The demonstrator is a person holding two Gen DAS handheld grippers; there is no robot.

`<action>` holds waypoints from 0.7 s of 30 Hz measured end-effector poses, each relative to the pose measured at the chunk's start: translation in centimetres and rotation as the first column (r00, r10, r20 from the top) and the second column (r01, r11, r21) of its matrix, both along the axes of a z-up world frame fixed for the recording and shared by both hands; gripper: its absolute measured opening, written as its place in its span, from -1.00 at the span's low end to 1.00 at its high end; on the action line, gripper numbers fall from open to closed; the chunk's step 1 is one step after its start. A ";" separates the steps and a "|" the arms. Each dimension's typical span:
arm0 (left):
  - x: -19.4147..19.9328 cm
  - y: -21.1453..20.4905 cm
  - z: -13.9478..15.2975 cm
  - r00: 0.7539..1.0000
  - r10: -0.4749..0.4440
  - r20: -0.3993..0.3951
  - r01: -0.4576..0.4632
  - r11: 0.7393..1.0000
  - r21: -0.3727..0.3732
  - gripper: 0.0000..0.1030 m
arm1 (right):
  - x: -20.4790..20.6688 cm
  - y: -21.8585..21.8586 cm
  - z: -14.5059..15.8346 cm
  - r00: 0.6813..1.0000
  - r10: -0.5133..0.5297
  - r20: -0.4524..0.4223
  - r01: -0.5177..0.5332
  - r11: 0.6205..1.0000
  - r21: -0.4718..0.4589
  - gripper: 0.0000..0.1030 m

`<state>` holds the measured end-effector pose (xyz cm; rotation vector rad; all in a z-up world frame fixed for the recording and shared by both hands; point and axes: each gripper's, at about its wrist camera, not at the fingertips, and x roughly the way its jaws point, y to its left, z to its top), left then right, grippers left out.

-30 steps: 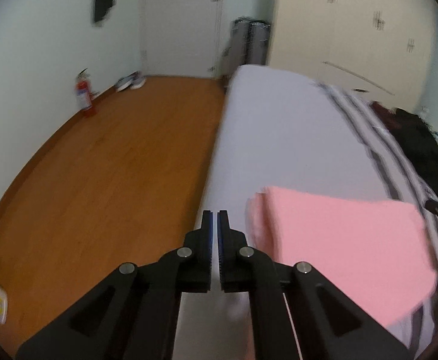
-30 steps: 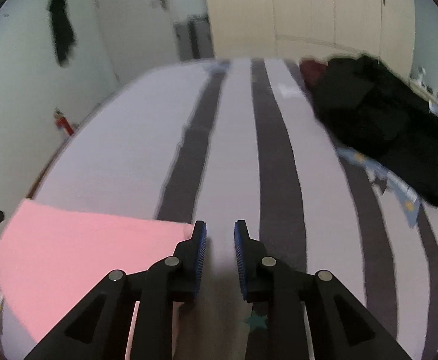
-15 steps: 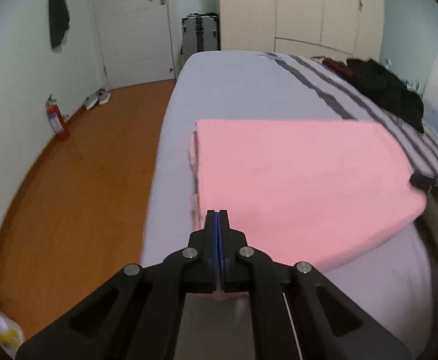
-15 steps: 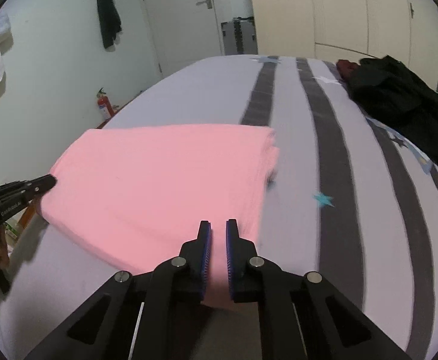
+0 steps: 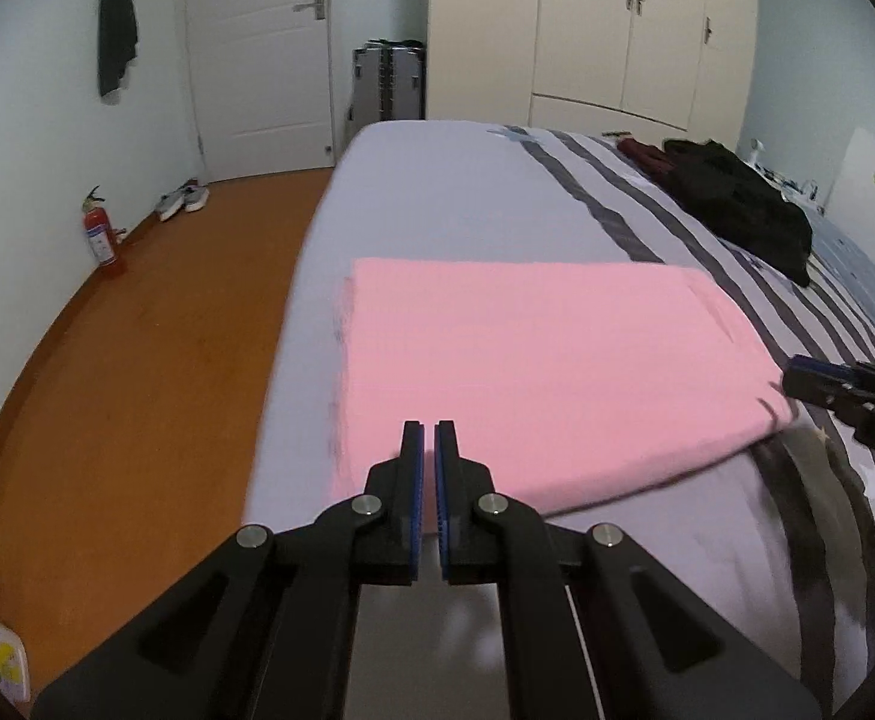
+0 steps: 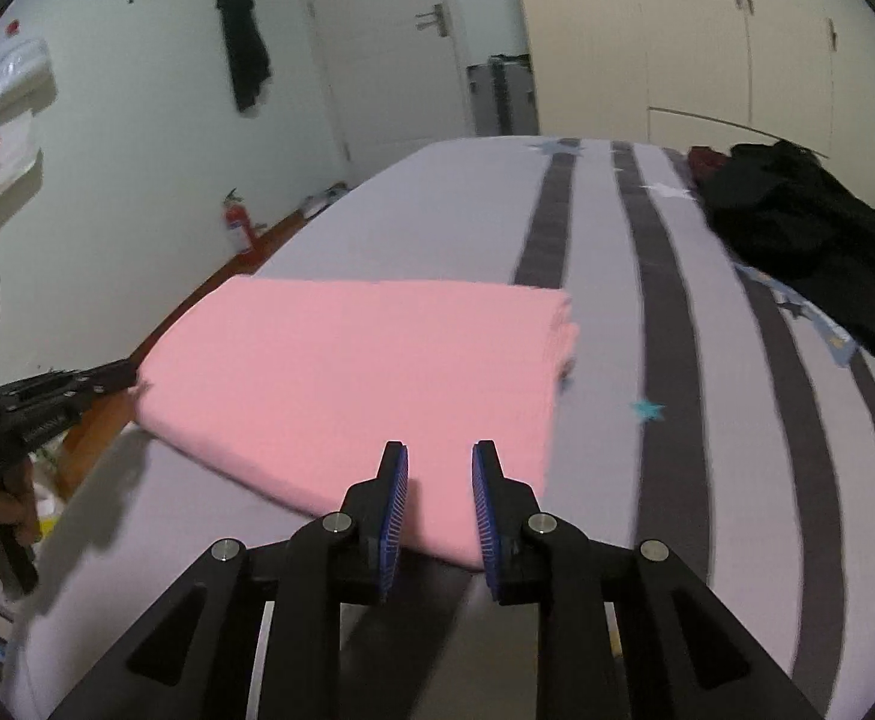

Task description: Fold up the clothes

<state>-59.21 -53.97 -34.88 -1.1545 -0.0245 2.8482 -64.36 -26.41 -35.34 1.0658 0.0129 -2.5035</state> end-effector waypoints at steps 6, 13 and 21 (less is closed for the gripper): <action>-0.5 -3.0 -1.3 0.992 0.119 0.052 -0.118 0.993 -0.022 -0.96 | 0.7 1.5 -1.9 0.997 -0.050 0.059 0.047 0.998 0.049 -0.62; 2.7 -2.0 2.0 0.992 0.119 0.032 -0.118 0.992 -0.035 -0.96 | 3.2 7.7 0.0 0.988 -0.150 0.042 0.146 0.987 0.073 -0.61; 9.5 5.0 7.9 0.996 0.078 -0.050 -0.078 0.997 0.015 -0.59 | 9.8 11.6 4.9 0.989 -0.146 0.007 0.146 0.988 0.060 -0.55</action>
